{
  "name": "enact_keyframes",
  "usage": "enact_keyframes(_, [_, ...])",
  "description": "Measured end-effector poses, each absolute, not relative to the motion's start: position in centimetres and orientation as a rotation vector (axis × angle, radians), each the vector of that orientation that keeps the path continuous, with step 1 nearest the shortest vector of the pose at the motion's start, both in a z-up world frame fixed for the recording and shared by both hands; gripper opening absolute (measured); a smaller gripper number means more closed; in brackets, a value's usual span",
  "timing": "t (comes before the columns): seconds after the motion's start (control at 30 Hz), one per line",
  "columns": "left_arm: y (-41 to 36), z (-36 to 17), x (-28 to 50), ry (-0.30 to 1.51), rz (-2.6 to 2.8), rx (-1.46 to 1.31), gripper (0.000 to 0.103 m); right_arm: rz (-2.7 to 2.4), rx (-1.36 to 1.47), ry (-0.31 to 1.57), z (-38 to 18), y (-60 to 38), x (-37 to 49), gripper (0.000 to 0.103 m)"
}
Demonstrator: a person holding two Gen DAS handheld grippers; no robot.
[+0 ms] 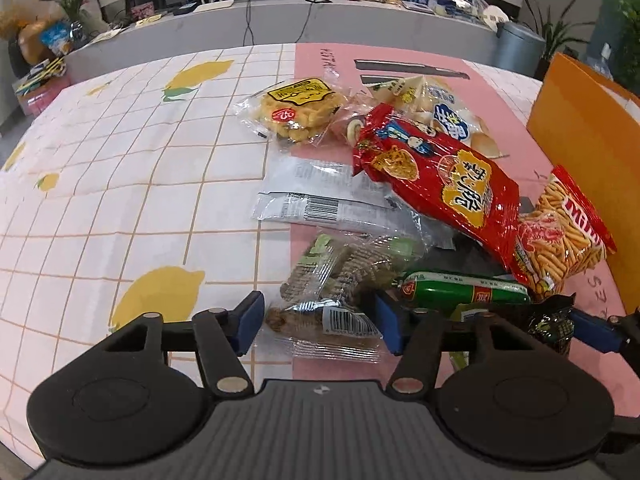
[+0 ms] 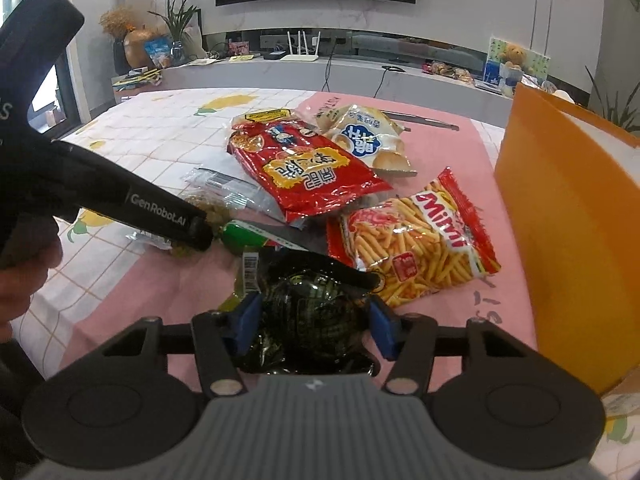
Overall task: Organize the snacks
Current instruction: 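Grasp the dark seaweed bag with the right tool while the left tool grasps the clear biscuit bag, then drop the seaweed bag into the orange box with the right tool while the left tool carries the biscuit bag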
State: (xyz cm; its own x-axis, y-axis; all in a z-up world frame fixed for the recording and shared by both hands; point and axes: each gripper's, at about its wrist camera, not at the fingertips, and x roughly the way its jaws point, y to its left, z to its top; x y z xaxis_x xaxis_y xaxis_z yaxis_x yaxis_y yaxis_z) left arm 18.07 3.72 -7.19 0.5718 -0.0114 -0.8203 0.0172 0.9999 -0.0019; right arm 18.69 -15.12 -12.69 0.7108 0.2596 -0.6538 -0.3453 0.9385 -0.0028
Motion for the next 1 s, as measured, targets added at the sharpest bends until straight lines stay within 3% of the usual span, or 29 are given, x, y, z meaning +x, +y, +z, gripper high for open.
enact_keyframes(0.5, [5.1, -5.7, 16.9, 0.927, 0.043, -0.015, 0.06, 0.298, 0.034, 0.582, -8.1, -18.4, 15.4, 0.053])
enact_keyframes(1.0, [3.4, 0.7, 14.5, 0.761, -0.073, -0.084, 0.058, 0.183, 0.146, 0.41, -1.6, -25.3, 12.3, 0.05])
